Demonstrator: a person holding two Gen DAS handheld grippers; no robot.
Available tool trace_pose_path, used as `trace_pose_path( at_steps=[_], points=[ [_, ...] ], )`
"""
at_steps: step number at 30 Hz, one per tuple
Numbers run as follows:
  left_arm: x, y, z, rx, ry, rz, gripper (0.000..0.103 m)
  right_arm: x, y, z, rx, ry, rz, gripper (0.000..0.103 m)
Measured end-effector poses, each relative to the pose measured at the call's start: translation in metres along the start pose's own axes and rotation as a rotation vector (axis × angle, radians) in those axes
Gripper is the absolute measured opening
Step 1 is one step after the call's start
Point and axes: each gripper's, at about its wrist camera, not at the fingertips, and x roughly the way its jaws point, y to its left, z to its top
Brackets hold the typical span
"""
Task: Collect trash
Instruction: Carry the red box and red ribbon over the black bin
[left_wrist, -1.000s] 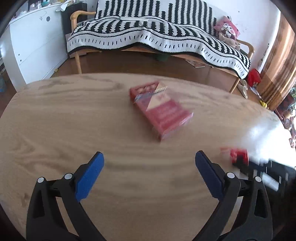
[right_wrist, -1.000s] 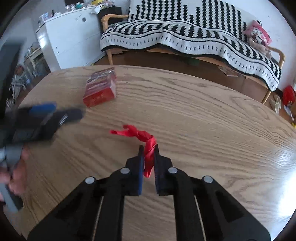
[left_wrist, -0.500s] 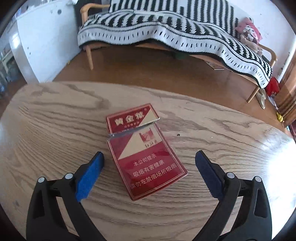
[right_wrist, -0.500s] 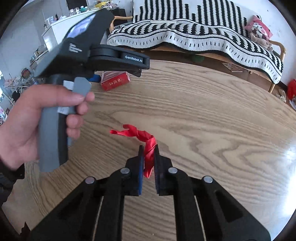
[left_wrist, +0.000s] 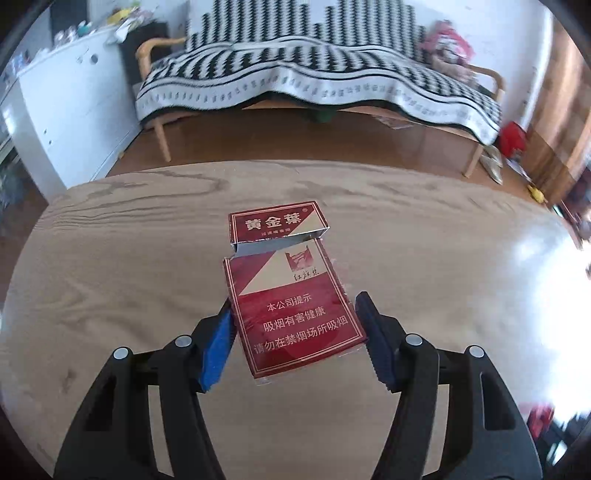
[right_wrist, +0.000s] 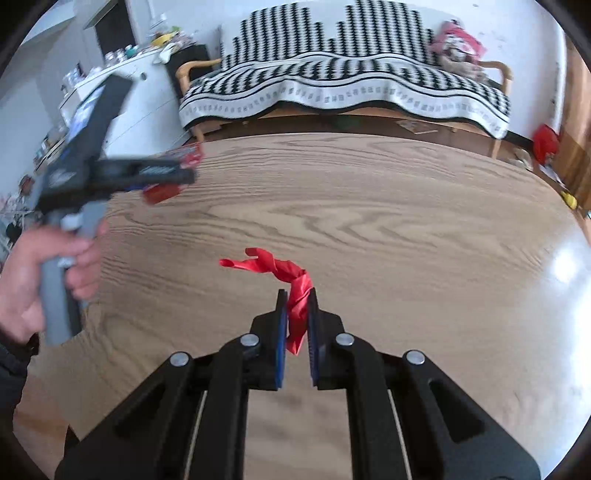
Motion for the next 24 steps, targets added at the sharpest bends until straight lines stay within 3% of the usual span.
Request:
trace_pose_path(
  at_steps=[7,10,13,17,24],
  points=[
    [-0.095,-0.025,-0.062,0.125,-0.056,-0.135,0.062,-0.090,-0.047,-0.064,0.138,-0.054,-0.092,0.010],
    [-0.130,-0.053,-0.088,0.194,-0.085,-0.200,0.062,-0.127,-0.072,-0.097,0.203,-0.071,-0.145,0.010],
    [-0.161,-0.100,-0.118,0.302,-0.123,-0.258,0.062,-0.171,-0.104,-0.139,0.298,-0.094,-0.208,0.010],
    [-0.193,-0.183,-0.166,0.465,-0.139,-0.395,0.062,-0.233,-0.146,-0.201,0.430,-0.128,-0.316,0.010],
    [-0.220,-0.313,-0.255,0.663,-0.072,-0.631,0.062,-0.317,-0.206,-0.307,0.631,-0.146,-0.485,0.010]
  ],
)
